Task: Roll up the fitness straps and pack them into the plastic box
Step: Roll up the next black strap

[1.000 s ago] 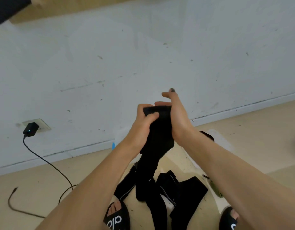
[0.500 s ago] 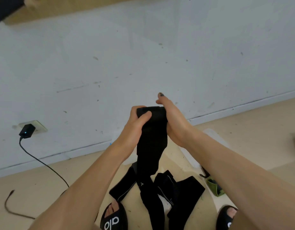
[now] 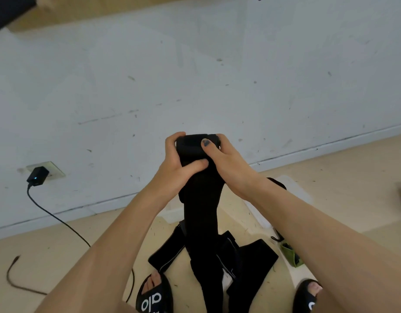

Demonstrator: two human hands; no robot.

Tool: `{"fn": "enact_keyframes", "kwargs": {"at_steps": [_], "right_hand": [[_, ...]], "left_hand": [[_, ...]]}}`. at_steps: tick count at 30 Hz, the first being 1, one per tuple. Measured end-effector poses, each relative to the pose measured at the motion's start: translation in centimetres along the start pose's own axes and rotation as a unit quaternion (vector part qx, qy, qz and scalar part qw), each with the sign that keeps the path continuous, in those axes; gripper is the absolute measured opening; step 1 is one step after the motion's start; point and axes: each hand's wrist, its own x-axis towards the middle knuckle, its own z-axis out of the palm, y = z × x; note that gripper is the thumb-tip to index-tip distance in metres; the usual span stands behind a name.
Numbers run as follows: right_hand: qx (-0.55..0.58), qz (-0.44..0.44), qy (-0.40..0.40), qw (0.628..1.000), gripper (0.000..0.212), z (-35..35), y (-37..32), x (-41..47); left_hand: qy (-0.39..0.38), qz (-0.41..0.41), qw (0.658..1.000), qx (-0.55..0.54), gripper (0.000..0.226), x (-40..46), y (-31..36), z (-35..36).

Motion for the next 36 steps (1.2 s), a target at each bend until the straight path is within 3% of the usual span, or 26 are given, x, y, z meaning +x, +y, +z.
{"fn": "enact_keyframes", "kwargs": {"at_steps": [3, 8, 11, 21, 25, 31, 36], "right_hand": [[-0.013, 0.004, 0.041, 0.999, 0.033, 0.0, -0.1, 0.4], [-0.007, 0.005, 0.090, 0.996, 0.036, -0.3, 0.1, 1.0], [0.000, 0.001, 0.092, 0.996, 0.034, -0.1, 0.2, 1.1], [0.033, 0.005, 0.065, 0.997, 0.032, -0.5, 0.0, 1.0], [0.011, -0.016, 0.069, 0.997, 0.027, -0.3, 0.1, 0.9], [-0.010, -0.035, 0.047, 0.998, 0.022, -0.4, 0.1, 0.8], [-0.018, -0.055, 0.021, 0.998, 0.020, -0.2, 0.2, 0.7]], "left_hand": [[0.002, -0.005, 0.998, 0.057, 0.065, 0.1, -0.3, -0.4], [0.059, 0.016, 0.989, 0.138, 0.028, 0.3, -0.8, -0.1], [0.073, 0.022, 0.984, 0.159, 0.020, 0.4, -0.8, 0.1], [0.047, 0.023, 0.987, 0.154, 0.024, 0.6, -0.4, -0.5], [0.050, -0.001, 0.993, 0.108, 0.013, 0.7, -0.4, -0.7], [0.060, -0.016, 0.996, 0.059, 0.039, 0.7, 0.3, -0.5], [0.054, -0.008, 0.999, 0.004, 0.036, 1.3, 0.4, -0.4]]}}
